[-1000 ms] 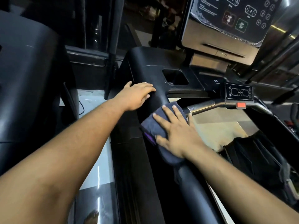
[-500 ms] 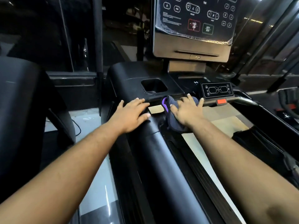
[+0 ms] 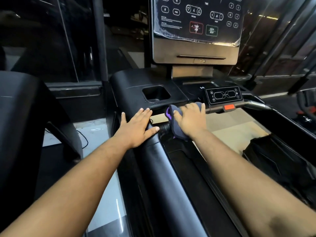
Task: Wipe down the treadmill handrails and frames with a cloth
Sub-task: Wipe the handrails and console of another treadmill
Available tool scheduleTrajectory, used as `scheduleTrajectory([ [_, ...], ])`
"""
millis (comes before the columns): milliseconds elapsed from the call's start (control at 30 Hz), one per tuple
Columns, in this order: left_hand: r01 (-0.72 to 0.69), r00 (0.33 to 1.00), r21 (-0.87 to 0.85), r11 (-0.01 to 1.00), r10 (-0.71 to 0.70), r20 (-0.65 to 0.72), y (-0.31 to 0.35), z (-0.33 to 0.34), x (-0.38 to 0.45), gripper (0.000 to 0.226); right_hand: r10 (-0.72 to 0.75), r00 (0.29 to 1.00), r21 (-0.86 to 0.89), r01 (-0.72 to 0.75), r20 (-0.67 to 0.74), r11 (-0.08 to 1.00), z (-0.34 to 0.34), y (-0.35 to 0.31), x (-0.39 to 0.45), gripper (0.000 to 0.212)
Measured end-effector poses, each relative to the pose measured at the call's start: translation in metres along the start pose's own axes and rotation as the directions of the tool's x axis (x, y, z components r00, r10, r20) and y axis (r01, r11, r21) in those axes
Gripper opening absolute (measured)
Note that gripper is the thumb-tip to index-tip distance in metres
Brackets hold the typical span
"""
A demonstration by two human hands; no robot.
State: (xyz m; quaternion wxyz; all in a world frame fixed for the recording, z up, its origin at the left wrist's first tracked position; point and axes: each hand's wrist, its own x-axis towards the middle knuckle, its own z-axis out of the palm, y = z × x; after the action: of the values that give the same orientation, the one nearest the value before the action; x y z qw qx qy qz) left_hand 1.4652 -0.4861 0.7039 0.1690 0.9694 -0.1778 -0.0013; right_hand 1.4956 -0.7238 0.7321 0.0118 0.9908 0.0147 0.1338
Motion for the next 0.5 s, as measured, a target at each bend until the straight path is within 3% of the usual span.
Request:
scheduleTrajectory([
  [67, 0.013, 1.0, -0.01, 1.0, -0.012, 0.019, 0.0, 0.001, 0.0, 0.082, -0.074, 0.997, 0.102, 0.077, -0.034, 0.992, 0.005, -0.018, -0.025, 0.071],
  [133, 0.021, 0.999, 0.033, 0.999, -0.022, 0.049, 0.003, -0.003, 0.002, 0.084, -0.161, 0.987, 0.151, 0.156, 0.024, 0.976, 0.004, -0.029, -0.04, 0.076],
  [267, 0.111, 0.99, 0.1, 0.989, -0.119, 0.079, 0.015, -0.017, -0.005, 0.088, -0.193, 0.968, 0.212, 0.157, 0.158, 0.964, -0.02, -0.037, -0.037, 0.058],
  [400, 0.128, 0.992, -0.075, 0.989, -0.126, 0.033, 0.008, -0.008, -0.029, 0.104, -0.279, 0.942, 0.418, 0.182, 0.185, 0.89, -0.02, -0.052, -0.077, 0.053],
  [500, 0.132, 0.991, -0.333, 0.934, -0.133, 0.019, -0.022, 0.008, -0.052, 0.111, -0.448, 0.889, 0.513, 0.342, 0.095, 0.787, -0.012, -0.05, -0.097, 0.052],
])
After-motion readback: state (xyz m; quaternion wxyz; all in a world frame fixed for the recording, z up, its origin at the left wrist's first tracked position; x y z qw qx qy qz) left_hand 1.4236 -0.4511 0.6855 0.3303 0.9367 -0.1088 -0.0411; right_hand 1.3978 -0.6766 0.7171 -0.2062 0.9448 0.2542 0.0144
